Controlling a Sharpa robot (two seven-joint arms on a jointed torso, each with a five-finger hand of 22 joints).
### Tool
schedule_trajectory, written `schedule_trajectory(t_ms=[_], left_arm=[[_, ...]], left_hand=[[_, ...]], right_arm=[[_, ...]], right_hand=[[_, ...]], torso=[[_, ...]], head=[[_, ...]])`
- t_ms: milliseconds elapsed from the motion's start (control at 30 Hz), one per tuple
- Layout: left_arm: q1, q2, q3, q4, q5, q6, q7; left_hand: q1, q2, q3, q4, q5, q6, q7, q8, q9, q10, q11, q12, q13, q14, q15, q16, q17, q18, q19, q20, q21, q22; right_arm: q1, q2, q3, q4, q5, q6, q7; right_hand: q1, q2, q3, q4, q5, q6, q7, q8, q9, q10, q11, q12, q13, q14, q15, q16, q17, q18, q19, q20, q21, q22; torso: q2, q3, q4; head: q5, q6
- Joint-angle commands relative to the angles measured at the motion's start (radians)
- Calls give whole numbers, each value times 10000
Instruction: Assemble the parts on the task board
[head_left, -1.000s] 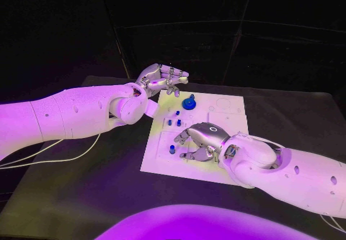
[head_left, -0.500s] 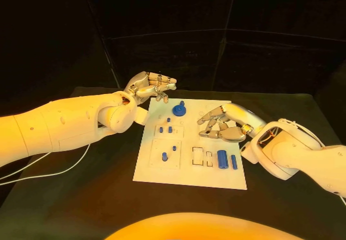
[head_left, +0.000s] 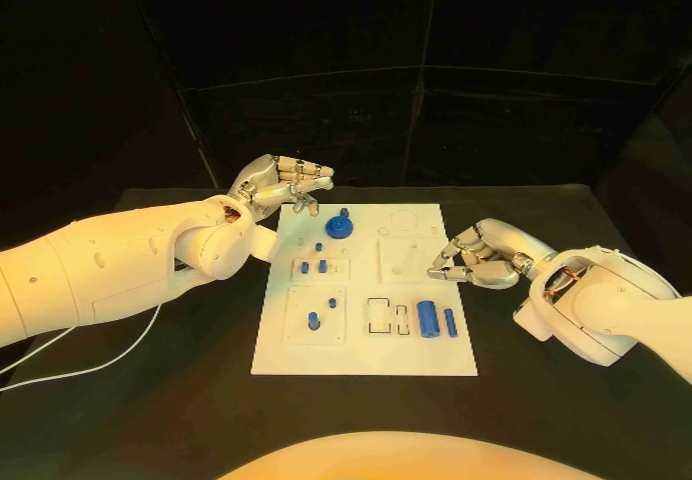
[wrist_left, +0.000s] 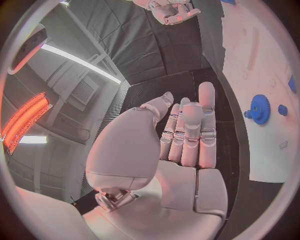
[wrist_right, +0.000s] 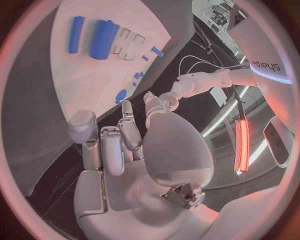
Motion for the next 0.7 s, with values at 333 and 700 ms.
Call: schedule_trajectory(t_ms=[333,700], left_arm=[[5,1,-39,8,142,107,48],[3,-19,-54,18,150,114,48]], left_hand=[[69,60,-52,14,20,-58,-18,61,0,-76,-3,53,15,-70,17,0,-6,63,-3,34,-73,-11],[69,60,-52,14,20,-58,-18,61,0,-76,-3,53,15,-70,17,0,-6,63,-3,34,-73,-11]], right_arm=[[-304,-48,-548,185,-3114,246,-2650],[-528,310,-587,111,-3387,130,-2881]], right_hand=[[-90,-69,-794,672,-51,-204,-86,667,553,86,-57,128,328,853,-83,213,1649,-178,174,-60,154,286],[-82,-86,-1053,998,-35,-402,-74,844,767,53,-46,89,363,854,-74,228,1681,-175,152,-58,137,266]], torso=[[1,-4,8],[15,-22,25]], head=[[-190,-44],[-228,-52]])
